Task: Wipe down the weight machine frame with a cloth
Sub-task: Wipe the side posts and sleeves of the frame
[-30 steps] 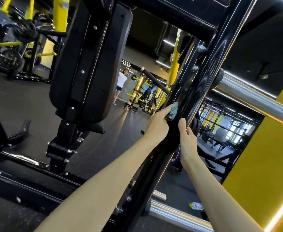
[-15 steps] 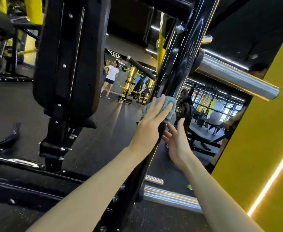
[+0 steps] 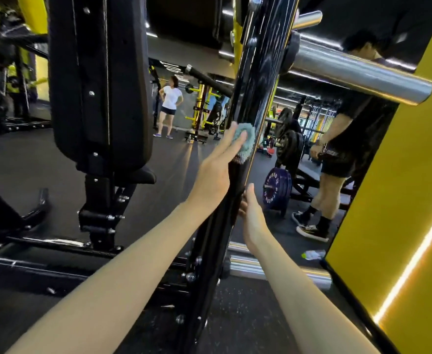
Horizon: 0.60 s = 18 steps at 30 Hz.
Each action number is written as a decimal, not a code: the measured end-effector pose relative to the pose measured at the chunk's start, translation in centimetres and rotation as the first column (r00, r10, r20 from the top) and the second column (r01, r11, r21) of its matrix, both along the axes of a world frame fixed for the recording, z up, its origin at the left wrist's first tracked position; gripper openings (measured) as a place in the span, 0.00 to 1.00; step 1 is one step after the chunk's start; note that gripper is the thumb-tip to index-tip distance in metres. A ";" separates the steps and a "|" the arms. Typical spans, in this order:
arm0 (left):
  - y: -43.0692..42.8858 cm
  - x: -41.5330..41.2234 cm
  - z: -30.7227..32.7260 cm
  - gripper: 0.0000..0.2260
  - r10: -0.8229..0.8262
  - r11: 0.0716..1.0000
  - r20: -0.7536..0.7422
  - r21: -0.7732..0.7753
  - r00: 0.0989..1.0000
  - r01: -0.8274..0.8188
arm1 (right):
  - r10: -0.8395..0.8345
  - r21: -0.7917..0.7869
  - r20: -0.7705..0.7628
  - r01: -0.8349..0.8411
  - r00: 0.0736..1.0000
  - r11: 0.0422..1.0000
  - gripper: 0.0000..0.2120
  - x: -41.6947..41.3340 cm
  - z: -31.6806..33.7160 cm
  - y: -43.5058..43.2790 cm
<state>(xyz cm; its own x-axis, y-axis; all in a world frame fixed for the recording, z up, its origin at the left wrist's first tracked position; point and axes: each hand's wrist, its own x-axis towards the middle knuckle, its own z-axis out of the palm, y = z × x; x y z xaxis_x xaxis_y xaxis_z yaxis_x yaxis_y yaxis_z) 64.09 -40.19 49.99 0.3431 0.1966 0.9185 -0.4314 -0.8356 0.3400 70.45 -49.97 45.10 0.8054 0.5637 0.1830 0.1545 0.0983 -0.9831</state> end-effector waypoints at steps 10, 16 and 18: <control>-1.7 -2.0 -9.2 0.21 -0.151 0.849 -0.214 -0.529 0.965 0.015 | 0.087 0.001 0.180 -0.088 0.980 0.996 0.18 -0.1 -2.1 -0.7; -1.6 -3.3 -12.9 0.20 -0.157 0.844 -0.275 -0.536 0.949 -0.016 | 0.075 -0.002 0.235 -0.077 0.969 0.997 0.33 0.1 -2.5 -0.7; -1.3 -3.3 -12.0 0.17 -0.173 0.823 -0.259 -0.568 0.950 -0.005 | 0.068 -0.001 0.244 -0.069 0.967 0.998 0.32 0.0 -2.6 -0.6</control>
